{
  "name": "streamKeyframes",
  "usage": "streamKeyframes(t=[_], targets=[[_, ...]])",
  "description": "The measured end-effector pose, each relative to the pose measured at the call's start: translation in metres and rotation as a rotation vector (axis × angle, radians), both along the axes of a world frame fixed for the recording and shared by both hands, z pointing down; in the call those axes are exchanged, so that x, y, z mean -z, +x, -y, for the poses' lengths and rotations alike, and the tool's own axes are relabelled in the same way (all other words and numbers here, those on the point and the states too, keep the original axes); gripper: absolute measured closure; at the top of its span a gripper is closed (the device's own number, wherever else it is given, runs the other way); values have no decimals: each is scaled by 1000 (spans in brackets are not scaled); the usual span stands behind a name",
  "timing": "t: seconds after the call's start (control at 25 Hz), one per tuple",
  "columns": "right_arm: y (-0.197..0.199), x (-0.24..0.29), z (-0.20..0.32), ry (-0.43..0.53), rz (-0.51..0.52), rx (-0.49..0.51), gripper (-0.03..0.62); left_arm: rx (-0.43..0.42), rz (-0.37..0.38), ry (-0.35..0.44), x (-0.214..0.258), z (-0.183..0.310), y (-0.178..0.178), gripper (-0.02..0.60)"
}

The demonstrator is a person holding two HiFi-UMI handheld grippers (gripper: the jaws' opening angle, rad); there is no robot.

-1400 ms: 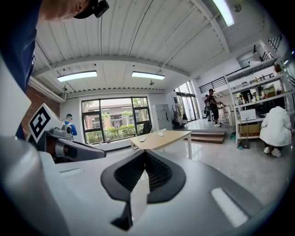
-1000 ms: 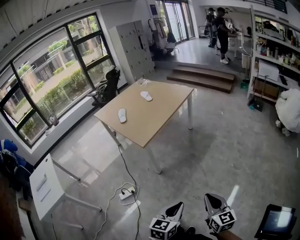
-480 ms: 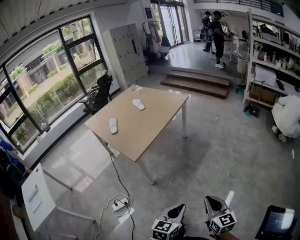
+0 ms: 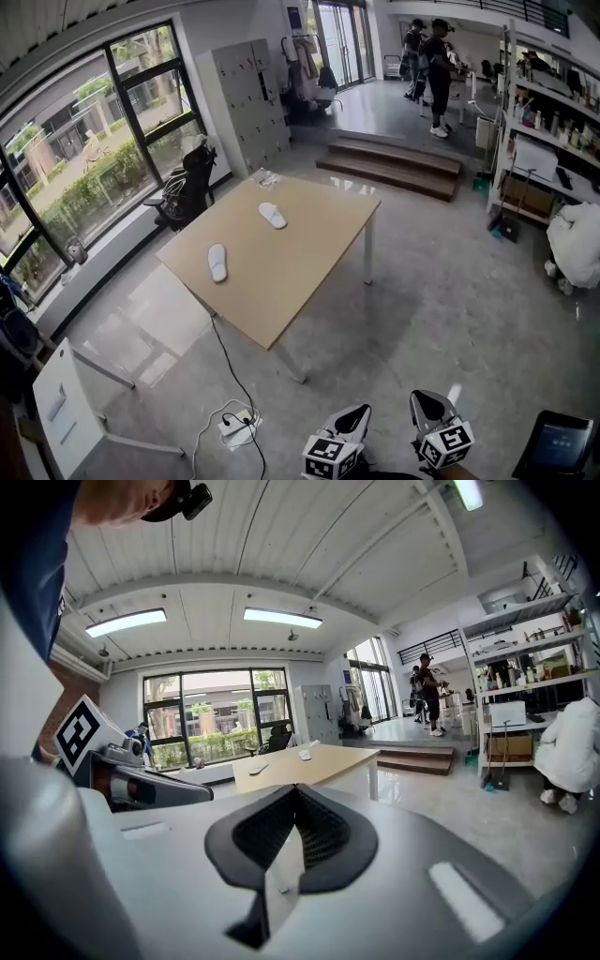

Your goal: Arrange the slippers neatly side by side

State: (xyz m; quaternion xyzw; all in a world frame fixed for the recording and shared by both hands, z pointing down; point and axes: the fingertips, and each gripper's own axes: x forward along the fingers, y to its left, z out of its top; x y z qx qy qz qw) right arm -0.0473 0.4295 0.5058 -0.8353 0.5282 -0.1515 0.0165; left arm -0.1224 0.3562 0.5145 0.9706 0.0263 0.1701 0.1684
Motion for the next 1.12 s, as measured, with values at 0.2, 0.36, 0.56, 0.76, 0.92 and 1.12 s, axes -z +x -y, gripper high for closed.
streamKeyframes(t=[0.2, 0.36, 0.56, 0.76, 0.92, 1.12], targets=[[19, 0, 36, -7, -8, 4, 588, 14, -19, -25, -3, 35, 22, 578], [31, -2, 57, -13, -2, 15, 588, 24, -8, -30, -9, 54, 33, 578], [43, -1, 84, -3, 0, 39, 588, 55, 4, -26, -3, 79, 43, 578], [59, -9, 109, -7, 3, 86, 588, 102, 7, -18, -7, 105, 56, 578], [78, -11, 132, 1, 3, 127, 588, 146, 3, -10, -11, 125, 75, 578], [116, -11, 161, 2, 5, 170, 588, 173, 5, -1, -13, 146, 109, 578]])
